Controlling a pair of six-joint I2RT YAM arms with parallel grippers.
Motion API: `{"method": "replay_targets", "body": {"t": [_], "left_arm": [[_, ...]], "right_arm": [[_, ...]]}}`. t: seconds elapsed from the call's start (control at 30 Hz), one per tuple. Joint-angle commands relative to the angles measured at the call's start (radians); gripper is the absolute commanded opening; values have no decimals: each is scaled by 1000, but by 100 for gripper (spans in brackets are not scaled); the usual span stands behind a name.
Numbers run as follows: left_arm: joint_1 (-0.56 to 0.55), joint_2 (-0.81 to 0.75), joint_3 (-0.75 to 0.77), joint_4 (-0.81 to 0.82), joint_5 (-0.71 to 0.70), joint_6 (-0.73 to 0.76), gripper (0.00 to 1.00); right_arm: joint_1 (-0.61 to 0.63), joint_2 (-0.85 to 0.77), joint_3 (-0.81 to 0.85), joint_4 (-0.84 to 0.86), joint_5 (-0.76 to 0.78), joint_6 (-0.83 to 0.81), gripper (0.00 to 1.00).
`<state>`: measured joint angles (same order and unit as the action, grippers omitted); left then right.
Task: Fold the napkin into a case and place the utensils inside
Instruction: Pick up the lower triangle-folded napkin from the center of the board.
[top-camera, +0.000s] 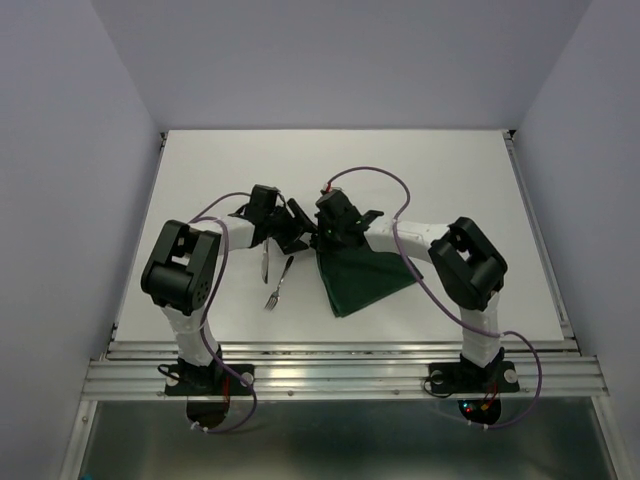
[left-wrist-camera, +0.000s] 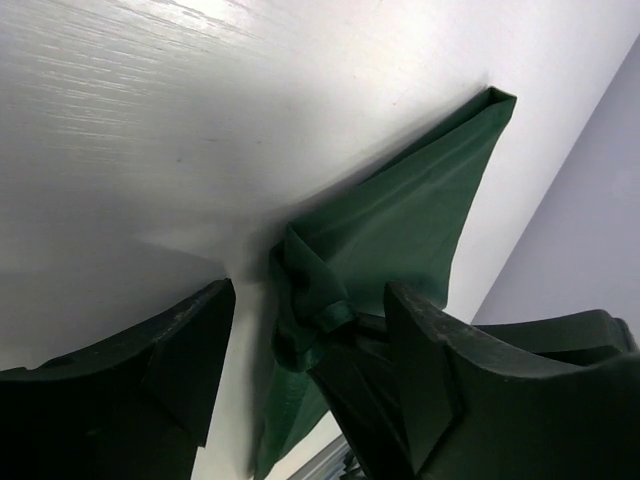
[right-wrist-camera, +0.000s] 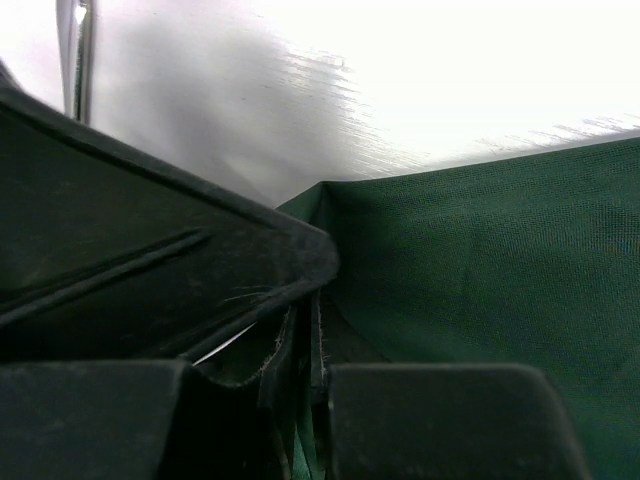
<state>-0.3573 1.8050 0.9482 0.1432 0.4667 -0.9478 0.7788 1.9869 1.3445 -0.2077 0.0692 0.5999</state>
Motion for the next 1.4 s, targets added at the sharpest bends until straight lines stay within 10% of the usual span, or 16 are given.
{"method": "replay_targets", "body": {"t": [0.0, 0.3, 0.47, 0.63, 1.37], "left_arm": [[-20, 19, -12, 45, 33, -42, 69], [-35, 39, 0, 50, 33, -63, 34], [-35, 36, 0, 41, 33, -66, 0], [-35, 36, 9, 13, 35, -66, 0], [-35, 8, 132, -346, -120, -74, 0]], "right_arm": [[5, -60, -7, 68, -16, -6, 1], [5, -79, -18, 71, -11, -12, 7], [5, -118, -45, 70, 6, -35, 47], [5, -183, -79, 36, 33, -60, 87], [431, -221, -245, -185, 579, 75, 87]]}}
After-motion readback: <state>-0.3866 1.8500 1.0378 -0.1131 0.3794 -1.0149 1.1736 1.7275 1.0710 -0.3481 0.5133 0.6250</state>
